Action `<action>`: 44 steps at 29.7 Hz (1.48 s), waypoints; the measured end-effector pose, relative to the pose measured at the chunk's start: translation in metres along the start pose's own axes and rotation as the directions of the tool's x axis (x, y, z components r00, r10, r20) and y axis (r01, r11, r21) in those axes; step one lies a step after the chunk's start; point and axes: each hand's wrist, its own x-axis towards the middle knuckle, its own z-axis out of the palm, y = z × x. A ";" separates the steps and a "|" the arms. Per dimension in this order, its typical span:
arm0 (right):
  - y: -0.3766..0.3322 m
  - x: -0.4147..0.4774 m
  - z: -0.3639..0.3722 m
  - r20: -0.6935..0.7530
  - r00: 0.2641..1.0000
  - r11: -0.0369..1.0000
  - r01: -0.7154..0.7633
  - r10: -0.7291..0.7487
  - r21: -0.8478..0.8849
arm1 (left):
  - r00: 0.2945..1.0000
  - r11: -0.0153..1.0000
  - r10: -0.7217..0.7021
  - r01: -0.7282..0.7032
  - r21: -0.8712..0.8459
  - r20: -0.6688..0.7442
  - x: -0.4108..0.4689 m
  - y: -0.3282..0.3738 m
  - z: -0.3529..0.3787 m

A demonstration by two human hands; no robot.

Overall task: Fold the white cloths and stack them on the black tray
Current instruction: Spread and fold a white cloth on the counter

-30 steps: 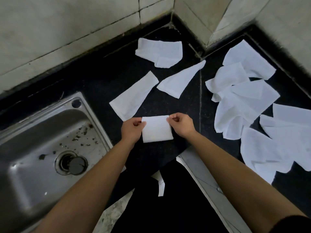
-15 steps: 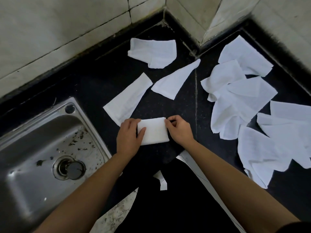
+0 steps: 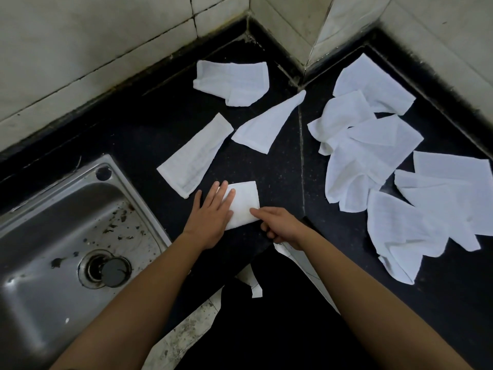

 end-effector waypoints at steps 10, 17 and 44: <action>0.019 0.004 -0.006 -0.130 0.979 0.850 0.066 -0.156 -0.522 | 0.998 0.997 0.058 -0.058 0.042 0.000 0.002 -0.012 0.002; 0.014 0.015 -0.001 0.059 0.624 0.140 0.266 -0.779 -0.954 | 0.991 0.998 0.068 -0.067 0.013 -0.119 -0.019 -0.018 0.001; 0.018 0.020 -0.003 -0.134 0.771 0.398 0.164 -0.622 -0.903 | 0.997 0.984 -0.065 0.059 -0.168 -0.030 -0.008 -0.017 -0.029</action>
